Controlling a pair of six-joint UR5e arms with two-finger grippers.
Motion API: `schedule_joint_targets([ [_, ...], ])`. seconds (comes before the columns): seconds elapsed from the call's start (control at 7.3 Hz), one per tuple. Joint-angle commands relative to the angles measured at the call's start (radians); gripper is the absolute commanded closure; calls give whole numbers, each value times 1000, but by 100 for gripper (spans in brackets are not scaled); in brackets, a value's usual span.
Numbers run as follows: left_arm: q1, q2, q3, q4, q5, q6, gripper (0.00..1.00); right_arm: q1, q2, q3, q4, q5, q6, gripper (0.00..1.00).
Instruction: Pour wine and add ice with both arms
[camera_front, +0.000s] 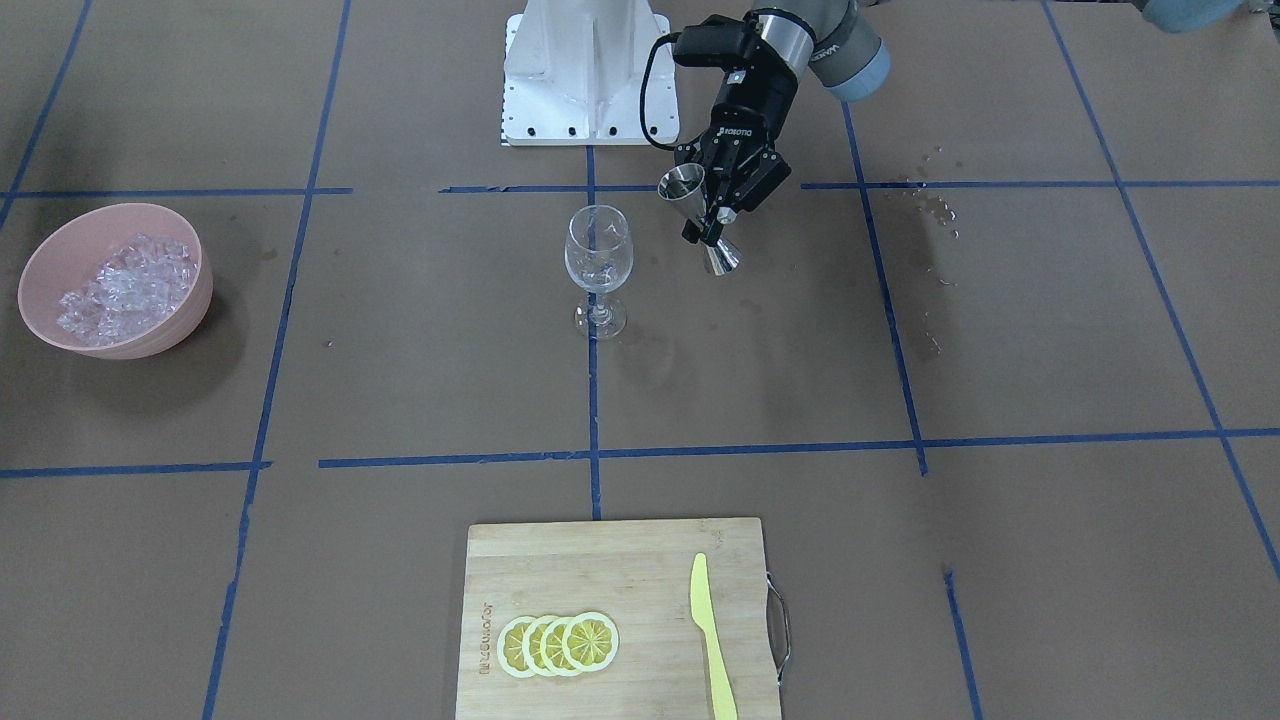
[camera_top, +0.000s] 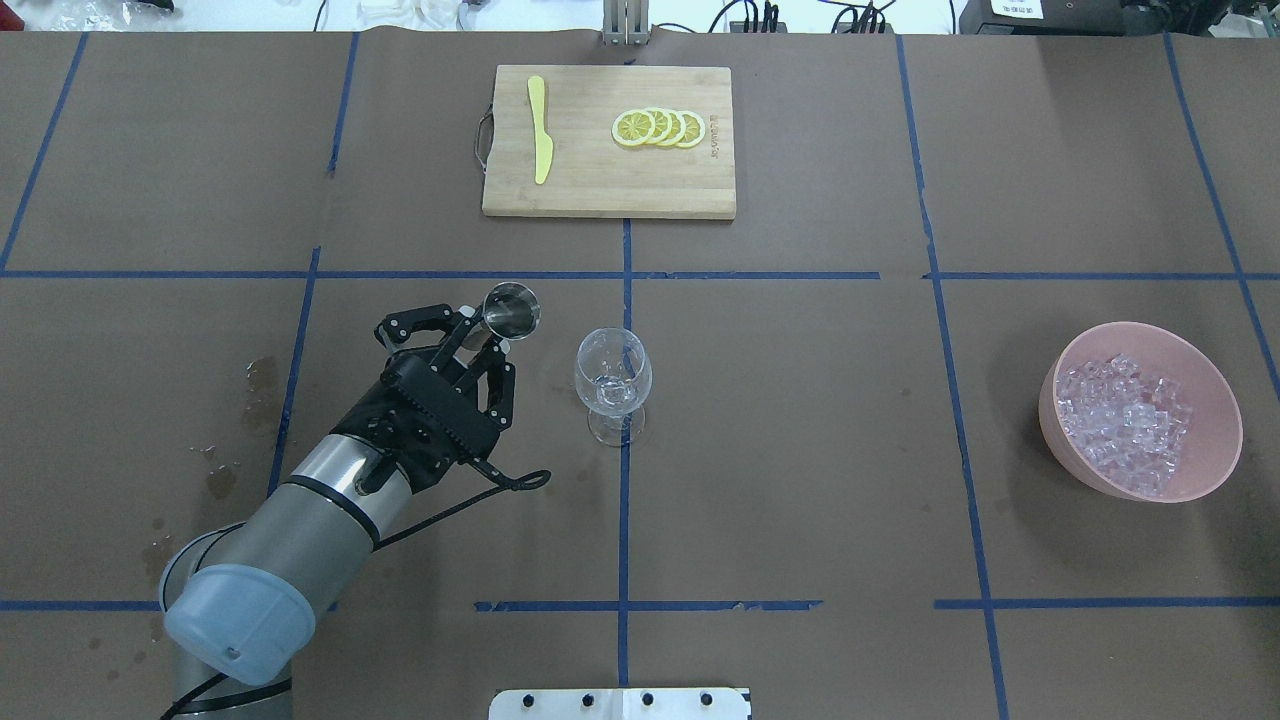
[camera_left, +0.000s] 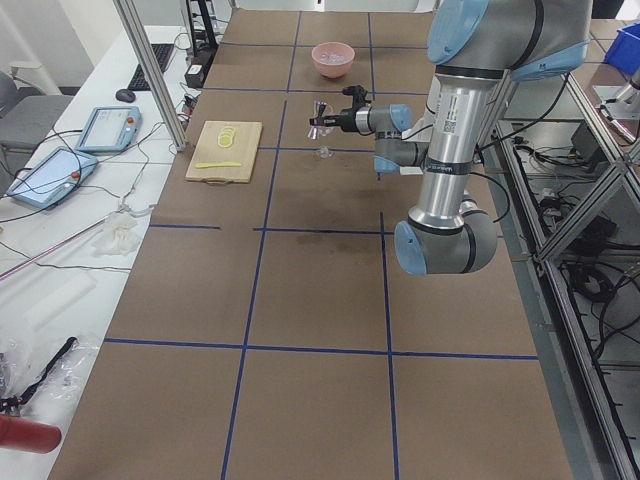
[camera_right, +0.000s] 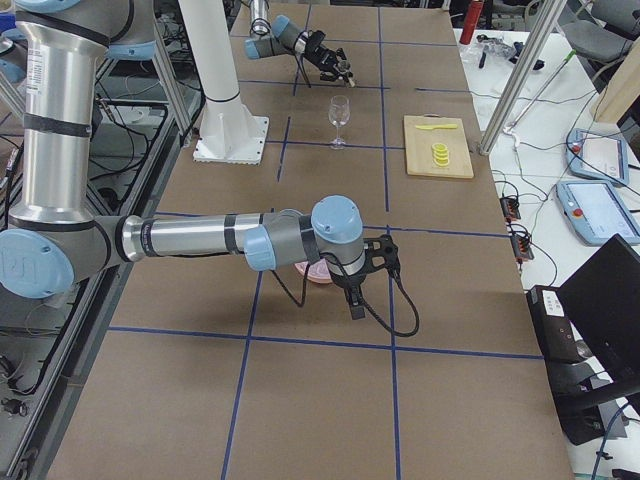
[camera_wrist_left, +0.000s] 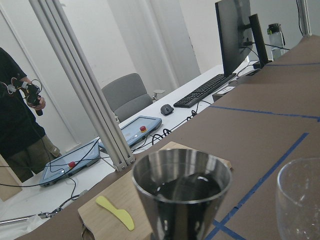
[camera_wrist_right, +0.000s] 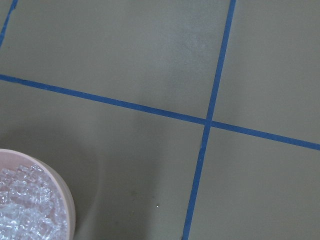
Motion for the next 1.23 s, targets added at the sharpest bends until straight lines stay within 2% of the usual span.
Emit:
schedule_joint_targets([
  [0.0,5,-25,10,21,34,136,100,0,-5,-2,0,0,1,0],
  [0.68,11,-76,59,24,68,367,100,0,-15,-2,0,0,1,0],
  [1.1,23,-113,86,24,137,552,100,0,-21,-2,0,2,1,0],
])
